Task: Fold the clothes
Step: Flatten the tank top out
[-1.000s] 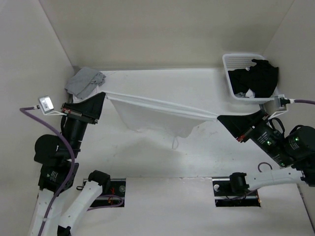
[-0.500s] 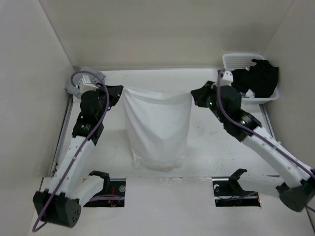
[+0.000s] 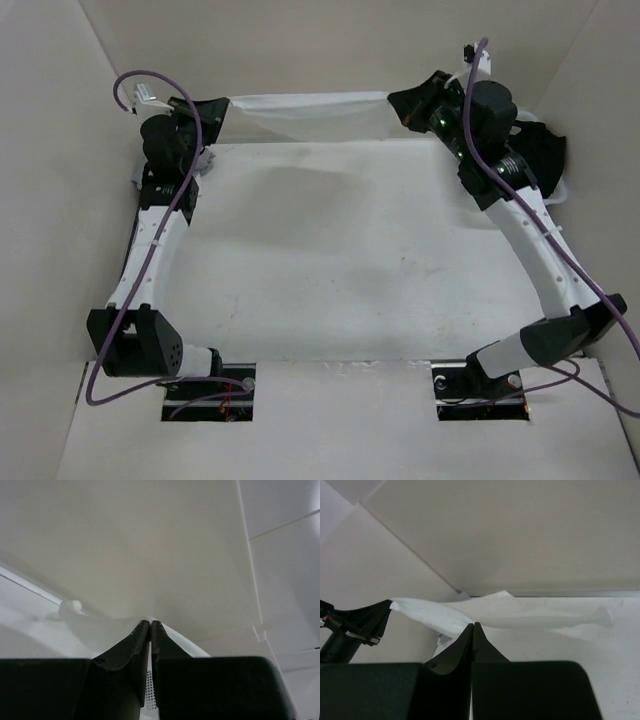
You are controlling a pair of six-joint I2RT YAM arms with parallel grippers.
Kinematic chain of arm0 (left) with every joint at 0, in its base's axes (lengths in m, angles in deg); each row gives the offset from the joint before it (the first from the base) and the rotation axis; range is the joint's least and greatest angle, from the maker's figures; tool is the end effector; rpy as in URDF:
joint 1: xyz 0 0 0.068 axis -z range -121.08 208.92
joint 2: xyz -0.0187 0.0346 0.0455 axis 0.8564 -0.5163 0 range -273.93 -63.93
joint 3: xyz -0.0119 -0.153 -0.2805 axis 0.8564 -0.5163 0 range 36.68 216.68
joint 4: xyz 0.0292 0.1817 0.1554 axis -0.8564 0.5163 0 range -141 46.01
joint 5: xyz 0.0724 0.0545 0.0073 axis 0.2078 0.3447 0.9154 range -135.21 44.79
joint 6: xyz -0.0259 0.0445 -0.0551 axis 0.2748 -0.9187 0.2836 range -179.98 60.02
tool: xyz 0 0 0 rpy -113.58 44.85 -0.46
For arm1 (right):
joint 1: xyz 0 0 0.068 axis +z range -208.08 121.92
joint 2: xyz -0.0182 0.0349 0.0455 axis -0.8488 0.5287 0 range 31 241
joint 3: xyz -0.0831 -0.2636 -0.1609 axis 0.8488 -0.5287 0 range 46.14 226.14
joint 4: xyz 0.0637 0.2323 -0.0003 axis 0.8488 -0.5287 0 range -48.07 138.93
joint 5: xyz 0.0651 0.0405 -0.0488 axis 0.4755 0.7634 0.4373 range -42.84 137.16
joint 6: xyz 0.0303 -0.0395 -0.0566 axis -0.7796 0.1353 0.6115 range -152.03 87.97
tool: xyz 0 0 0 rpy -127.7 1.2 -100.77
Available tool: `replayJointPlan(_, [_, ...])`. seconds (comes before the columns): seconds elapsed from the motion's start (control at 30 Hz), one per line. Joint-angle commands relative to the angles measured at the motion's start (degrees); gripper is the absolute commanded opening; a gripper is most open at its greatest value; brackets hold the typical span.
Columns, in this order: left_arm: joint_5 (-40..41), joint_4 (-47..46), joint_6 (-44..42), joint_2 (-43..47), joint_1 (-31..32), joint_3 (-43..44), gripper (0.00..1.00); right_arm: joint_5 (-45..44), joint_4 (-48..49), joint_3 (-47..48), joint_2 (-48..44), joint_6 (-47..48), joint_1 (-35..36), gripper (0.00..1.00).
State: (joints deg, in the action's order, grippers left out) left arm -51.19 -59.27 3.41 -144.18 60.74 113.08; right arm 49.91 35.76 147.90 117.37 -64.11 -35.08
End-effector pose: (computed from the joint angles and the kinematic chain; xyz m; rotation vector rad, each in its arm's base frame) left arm 0.3300 -0.0171 0.4768 -0.7290 1.3973 -0.9856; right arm 0.3086 0.1343 0.5476 0.0861 1.5847 0.7962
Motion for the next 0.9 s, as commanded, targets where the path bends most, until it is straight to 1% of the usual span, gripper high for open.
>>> replayJointPlan(0.0, [-1.32, -5.25, -1.08, 4.57, -0.03, -3.95, 0.03, 1.39, 1.73, -8.37, -3.56, 0.88, 0.50, 0.01])
replayJointPlan(0.17, [-0.35, -10.96, -0.82, 8.26, 3.04, -21.61, 0.04, 0.16, 10.69, -32.36, -10.33, -1.93, 0.59, 0.01])
replayJointPlan(0.27, [0.09, -15.62, -0.21, 11.15, 4.02, -36.01, 0.04, -0.54, 16.14, -46.69, -14.63, -4.39, 1.99, 0.01])
replayJointPlan(0.37, [-2.18, -18.88, 0.59, 15.19, 3.05, -49.99, 0.04, -0.63, 20.54, -58.91, -17.98, -7.11, 4.45, 0.01])
replayJointPlan(0.47, [-7.45, -17.66, 0.41, 21.60, 0.16, -61.16, 0.04, -1.42, 22.83, -68.68, -21.49, -9.49, 7.96, 0.01])
replayJointPlan(0.53, [-11.14, -13.29, 0.24, 27.74, -2.21, -66.27, 0.04, -2.74, 22.75, -74.04, -24.83, -11.07, 10.69, 0.01])
replayJointPlan(0.63, [-14.93, -2.32, 0.50, 37.85, -2.75, -69.45, 0.03, -4.50, 21.09, -81.43, -31.15, -16.51, 15.78, 0.01])
replayJointPlan(0.7, [-16.43, 5.68, 0.68, 45.06, -2.49, -70.51, 0.03, -5.46, 19.59, -85.39, -35.81, -20.81, 19.82, 0.01])
replayJointPlan(0.8, [-17.23, 18.08, 0.15, 54.99, -3.36, -70.51, 0.03, -8.53, 15.12, -88.83, -42.75, -26.62, 25.89, 0.02])
replayJointPlan(0.87, [-16.35, 23.02, -0.20, 58.88, -2.75, -69.81, 0.03, -10.82, 11.43, -89.01, -46.62, -28.65, 28.79, 0.02])
